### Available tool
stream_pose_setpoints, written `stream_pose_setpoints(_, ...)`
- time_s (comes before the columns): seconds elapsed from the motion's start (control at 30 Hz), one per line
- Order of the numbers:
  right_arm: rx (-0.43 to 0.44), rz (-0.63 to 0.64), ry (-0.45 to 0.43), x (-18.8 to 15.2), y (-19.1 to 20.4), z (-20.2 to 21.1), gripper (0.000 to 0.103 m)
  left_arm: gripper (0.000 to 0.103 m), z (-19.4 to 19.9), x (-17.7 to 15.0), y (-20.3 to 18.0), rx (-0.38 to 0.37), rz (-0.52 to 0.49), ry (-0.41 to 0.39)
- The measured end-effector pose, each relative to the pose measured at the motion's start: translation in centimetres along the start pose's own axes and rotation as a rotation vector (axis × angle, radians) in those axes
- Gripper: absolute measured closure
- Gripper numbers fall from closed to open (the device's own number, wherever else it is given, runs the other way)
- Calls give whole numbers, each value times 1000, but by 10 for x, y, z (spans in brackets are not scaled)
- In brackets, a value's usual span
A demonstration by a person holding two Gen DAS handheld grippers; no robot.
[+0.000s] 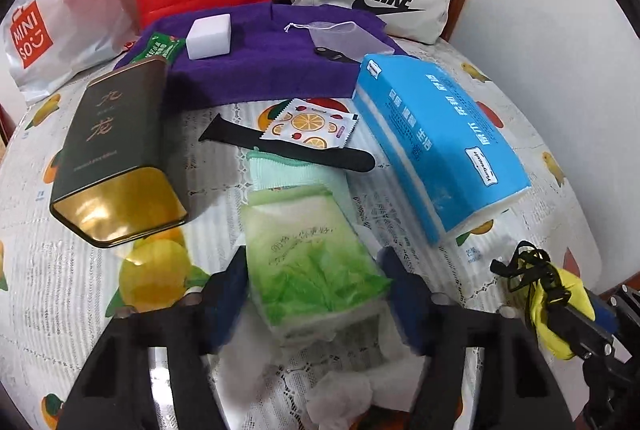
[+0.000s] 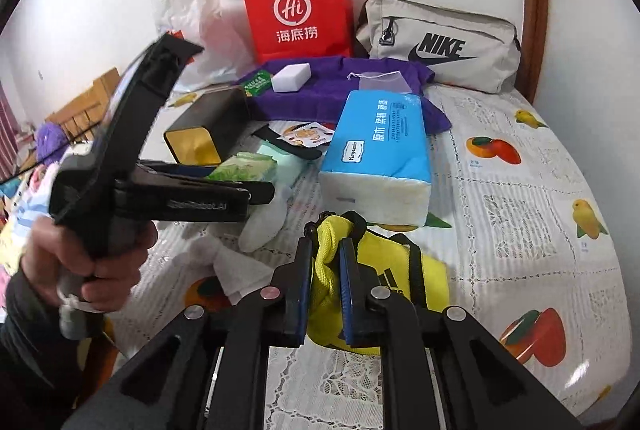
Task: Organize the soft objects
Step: 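Grasp light green tissue pack with left tool while right tool grasps yellow pouch strap, then carry tissue pack with left tool while right tool carries yellow pouch onto purple towel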
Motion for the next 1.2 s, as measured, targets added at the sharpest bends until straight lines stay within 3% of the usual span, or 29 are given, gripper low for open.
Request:
stream_pose_setpoints(0.4,7,-12,12,1,-1,0,90,46,60,-13,22,-104,44,-113)
stream_pose_setpoints(0.67,27,-40,15,5,-1,6,90,45,72,-39,63,-50,129,-108)
stream_pose_setpoints(0.83,39,-48,8,12,0,15,90,45,71,-48,80,-55,167,-104)
stream_pose_setpoints(1.2,52,-33,-34,42,9,45,90,45,108,-18,87,-61,161,-156)
Point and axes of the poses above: each gripper's, at about its wrist camera, not at the fingertips, and z roughly against the way its jaws point, y to its left, x to its top, the point moved 6 cm from there along -z, roughly the way its jaws point, and after that the axes turned 13 degrees about y, right-handed, at the moved point
